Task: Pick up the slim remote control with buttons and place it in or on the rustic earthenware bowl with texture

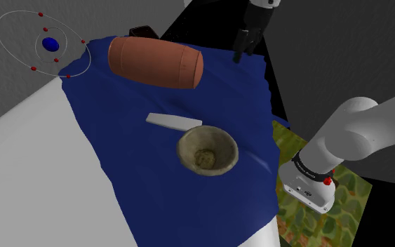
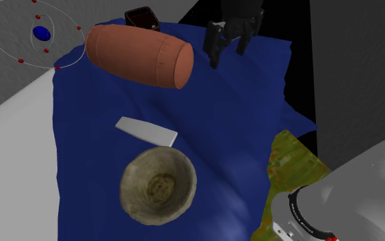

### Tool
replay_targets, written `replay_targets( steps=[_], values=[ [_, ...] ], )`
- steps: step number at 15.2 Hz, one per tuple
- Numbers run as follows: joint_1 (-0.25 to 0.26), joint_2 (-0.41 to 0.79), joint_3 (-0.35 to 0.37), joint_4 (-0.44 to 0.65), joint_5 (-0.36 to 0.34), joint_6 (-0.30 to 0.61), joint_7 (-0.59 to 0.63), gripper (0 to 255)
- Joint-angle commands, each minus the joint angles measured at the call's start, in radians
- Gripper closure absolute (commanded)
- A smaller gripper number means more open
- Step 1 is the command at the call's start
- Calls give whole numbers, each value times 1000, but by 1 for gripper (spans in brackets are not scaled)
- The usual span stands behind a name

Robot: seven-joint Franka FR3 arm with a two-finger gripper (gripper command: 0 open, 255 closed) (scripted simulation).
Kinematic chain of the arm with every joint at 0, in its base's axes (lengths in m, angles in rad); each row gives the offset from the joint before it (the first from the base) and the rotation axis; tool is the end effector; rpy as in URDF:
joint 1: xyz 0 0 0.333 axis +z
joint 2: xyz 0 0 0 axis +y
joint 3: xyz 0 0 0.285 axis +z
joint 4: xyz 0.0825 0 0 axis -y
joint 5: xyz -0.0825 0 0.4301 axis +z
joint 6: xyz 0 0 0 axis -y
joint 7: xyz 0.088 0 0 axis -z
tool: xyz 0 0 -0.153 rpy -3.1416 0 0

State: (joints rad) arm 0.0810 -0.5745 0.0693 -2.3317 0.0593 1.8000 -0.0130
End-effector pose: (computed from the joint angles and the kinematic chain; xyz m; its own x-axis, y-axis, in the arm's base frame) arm 0.4409 0.0747 0.4687 0.9893 0.1397 0.0420 0.1406 -0.9899 -0.0201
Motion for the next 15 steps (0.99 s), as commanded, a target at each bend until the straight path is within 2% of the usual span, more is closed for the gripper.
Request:
replay_targets(
  steps=[1, 8, 15],
  values=[
    [22, 56, 26, 10, 8, 44, -3, 0],
    [86, 236, 107, 36, 12, 187, -22, 0],
    [142, 431, 188, 95, -18, 308, -26, 0]
  ],
)
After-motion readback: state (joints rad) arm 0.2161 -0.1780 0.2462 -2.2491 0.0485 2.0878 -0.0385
